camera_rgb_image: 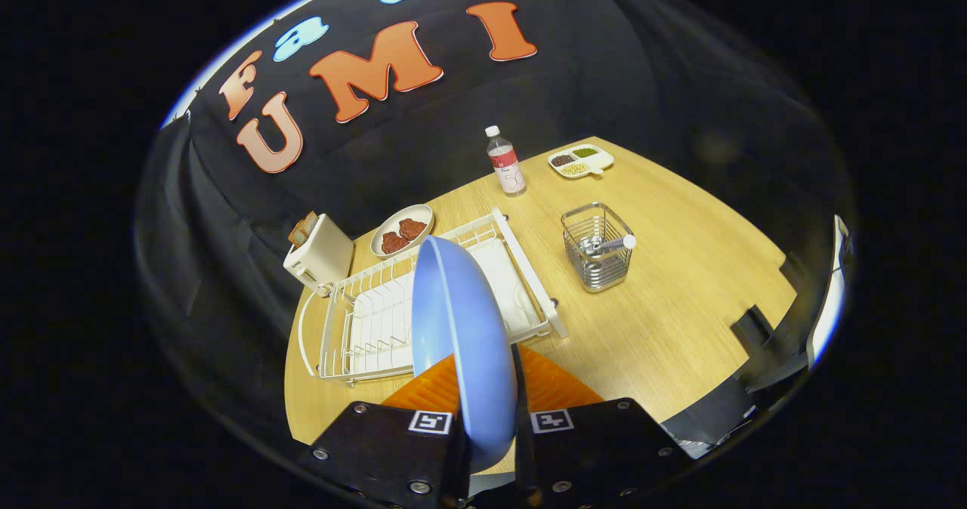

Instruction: Take the plate from the dish rack, then take the spoon from the basket and place it into the plate.

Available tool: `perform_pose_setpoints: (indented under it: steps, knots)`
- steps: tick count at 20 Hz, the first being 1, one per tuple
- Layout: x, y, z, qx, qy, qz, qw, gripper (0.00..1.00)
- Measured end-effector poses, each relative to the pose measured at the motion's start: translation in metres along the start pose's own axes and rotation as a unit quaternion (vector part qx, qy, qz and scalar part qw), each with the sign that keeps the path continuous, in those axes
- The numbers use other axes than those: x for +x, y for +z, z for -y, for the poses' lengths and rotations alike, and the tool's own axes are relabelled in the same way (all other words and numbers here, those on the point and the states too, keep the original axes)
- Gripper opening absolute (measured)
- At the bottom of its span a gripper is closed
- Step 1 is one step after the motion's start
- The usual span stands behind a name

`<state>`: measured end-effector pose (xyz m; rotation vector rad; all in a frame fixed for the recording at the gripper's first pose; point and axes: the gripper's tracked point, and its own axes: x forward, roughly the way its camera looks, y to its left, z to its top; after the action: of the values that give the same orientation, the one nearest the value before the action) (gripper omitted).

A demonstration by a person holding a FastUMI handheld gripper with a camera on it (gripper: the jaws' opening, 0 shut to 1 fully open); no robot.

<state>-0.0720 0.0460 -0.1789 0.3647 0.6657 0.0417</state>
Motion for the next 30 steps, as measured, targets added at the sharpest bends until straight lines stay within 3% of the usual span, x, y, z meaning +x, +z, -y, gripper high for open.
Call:
perform_pose_setpoints:
  steps: [13, 25, 30]
  knots:
    - [0.03, -0.106, 0.003, 0.132, 0.097, -0.086, 0.983, 0.24]
    - [0.057, -0.143, 0.012, 0.125, 0.085, -0.149, 0.977, 0.27]
    - [0.054, -0.122, 0.038, 0.101, 0.056, -0.133, 0.984, 0.48]
